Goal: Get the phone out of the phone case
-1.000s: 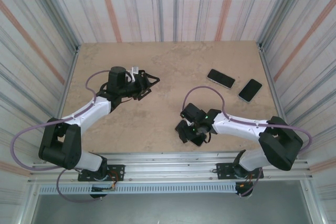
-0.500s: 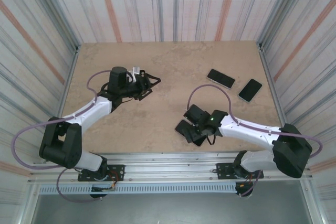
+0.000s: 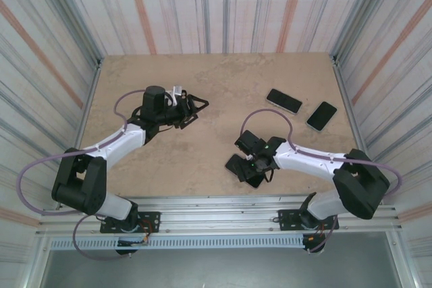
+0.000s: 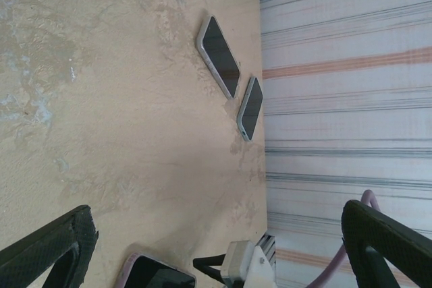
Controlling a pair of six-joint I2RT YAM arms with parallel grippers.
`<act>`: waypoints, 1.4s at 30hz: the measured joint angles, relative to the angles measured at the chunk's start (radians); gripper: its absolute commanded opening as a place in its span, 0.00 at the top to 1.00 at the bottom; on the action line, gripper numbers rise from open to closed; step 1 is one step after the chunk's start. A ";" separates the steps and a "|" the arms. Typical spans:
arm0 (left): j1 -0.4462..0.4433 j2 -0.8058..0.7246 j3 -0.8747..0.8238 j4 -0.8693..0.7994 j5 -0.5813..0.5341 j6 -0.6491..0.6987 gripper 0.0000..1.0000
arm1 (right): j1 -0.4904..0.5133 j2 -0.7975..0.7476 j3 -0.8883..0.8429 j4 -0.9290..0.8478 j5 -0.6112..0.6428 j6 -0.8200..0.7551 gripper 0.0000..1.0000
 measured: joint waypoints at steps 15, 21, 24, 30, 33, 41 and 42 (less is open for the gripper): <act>0.000 0.000 0.000 -0.002 0.001 0.011 0.03 | 0.032 0.065 0.011 0.035 -0.022 0.002 0.01; 0.000 0.000 0.000 -0.002 0.000 0.015 0.03 | 0.067 0.037 -0.004 0.027 -0.020 0.030 0.00; -0.001 0.000 0.000 -0.002 0.000 0.015 0.03 | 0.103 0.034 -0.013 0.024 -0.014 0.050 0.00; -0.011 0.000 0.000 -0.003 0.003 0.016 0.03 | 0.149 0.034 -0.020 0.013 0.018 0.106 0.03; -0.013 0.000 0.000 -0.003 0.004 0.016 0.03 | 0.163 0.038 -0.021 0.002 0.040 0.129 0.05; -0.013 -0.002 0.000 -0.005 0.004 0.019 0.03 | 0.183 0.083 0.018 -0.034 0.077 0.166 0.16; -0.013 -0.002 0.000 -0.005 0.004 0.019 0.03 | 0.185 0.087 0.021 -0.036 0.079 0.169 0.18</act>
